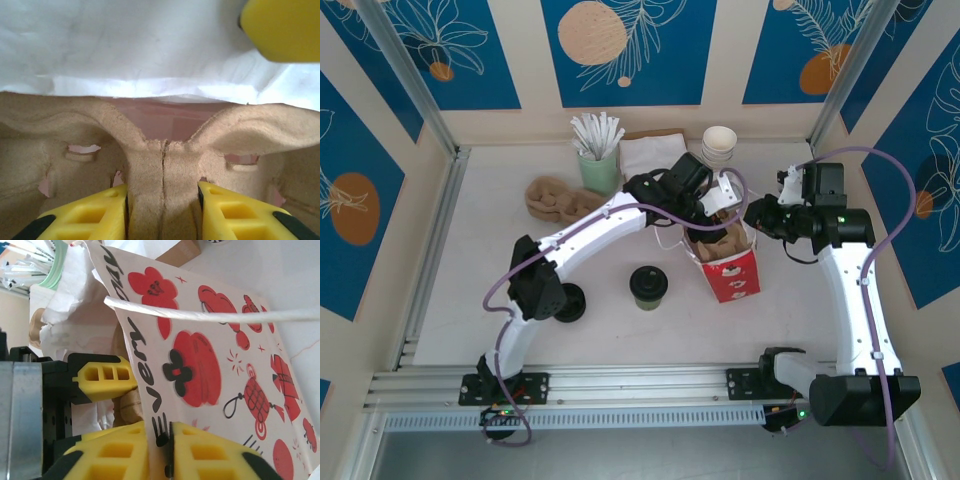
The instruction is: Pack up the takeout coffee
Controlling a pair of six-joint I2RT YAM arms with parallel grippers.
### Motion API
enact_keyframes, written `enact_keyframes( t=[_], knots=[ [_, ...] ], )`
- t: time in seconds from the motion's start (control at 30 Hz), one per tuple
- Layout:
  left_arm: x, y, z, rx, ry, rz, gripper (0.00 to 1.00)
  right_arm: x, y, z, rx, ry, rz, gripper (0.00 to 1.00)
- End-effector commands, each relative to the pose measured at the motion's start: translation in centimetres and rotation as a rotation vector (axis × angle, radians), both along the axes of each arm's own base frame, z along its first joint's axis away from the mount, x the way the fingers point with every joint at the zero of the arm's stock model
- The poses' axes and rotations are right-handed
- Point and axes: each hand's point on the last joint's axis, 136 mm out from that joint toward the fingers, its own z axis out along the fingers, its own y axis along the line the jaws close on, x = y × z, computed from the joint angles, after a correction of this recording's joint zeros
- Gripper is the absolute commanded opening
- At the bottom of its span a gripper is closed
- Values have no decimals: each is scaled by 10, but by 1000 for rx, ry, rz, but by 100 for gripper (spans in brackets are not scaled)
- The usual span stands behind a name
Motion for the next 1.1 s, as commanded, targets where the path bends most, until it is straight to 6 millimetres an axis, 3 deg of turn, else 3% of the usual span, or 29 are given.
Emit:
enact_keyframes(
  t=[0.0,0.63,1.07],
  knots=[
    [-8,-11,5,-34,-17,-91,35,-2,-5,-10,-52,24,-8,15],
    [-8,-27,-24,-1,21,-108,35,-18,-39,-7,-449,45,-75,6],
    [-16,-37,-41,31,29,-128,35,-16,-44,-6,-466,44,-109,5]
  ],
)
